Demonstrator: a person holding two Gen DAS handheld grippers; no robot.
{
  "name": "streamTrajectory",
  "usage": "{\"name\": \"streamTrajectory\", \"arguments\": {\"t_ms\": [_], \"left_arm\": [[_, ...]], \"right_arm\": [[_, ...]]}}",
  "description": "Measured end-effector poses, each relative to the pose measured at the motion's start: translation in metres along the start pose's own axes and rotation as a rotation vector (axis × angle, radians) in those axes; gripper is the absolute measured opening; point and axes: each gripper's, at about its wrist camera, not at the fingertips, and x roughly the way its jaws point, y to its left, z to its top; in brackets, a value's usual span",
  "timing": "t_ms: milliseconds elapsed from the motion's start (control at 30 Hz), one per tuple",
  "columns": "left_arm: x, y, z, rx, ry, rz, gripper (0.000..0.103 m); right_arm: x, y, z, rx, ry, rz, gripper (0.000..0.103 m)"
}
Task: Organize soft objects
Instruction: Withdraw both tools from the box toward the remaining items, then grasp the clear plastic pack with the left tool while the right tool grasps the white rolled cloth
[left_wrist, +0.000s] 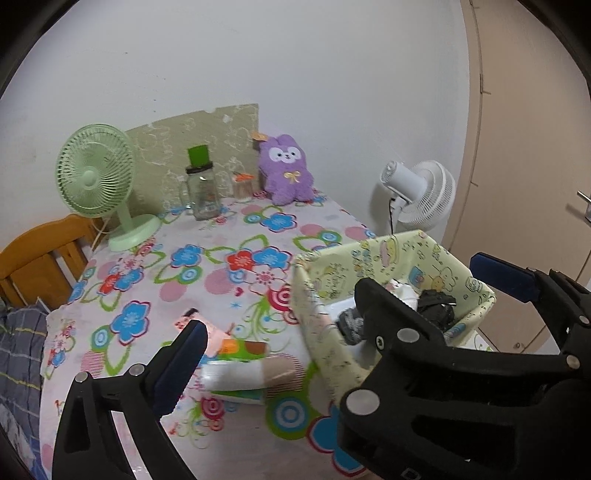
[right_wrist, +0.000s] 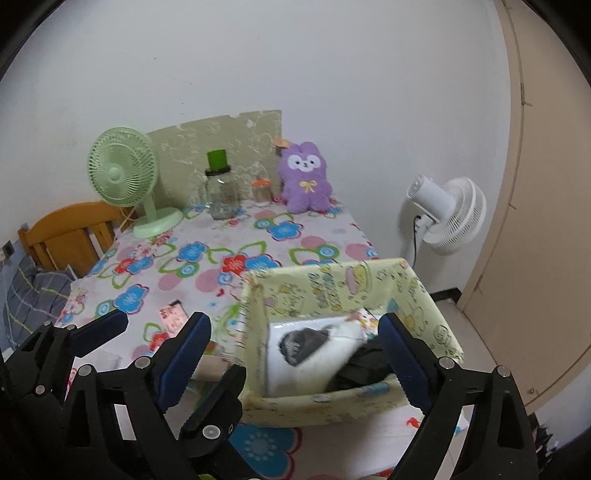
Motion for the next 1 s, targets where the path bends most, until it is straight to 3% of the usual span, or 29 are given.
{"name": "streamTrajectory", "arguments": {"t_ms": [533, 1000], "left_arm": [[-0.032, 0.051, 0.0, -0.035, -0.061, 0.067, 0.103], [-0.031, 0.08, -0.01, -0.083, -0.059, 0.089, 0.103]], "right_arm": [[-0.014, 0.059, 0.014, -0.048, -0.07, 0.063, 0.1], [-0.005, 0.088, 0.012, -0.051, -0.049, 0.113, 0.1]]}}
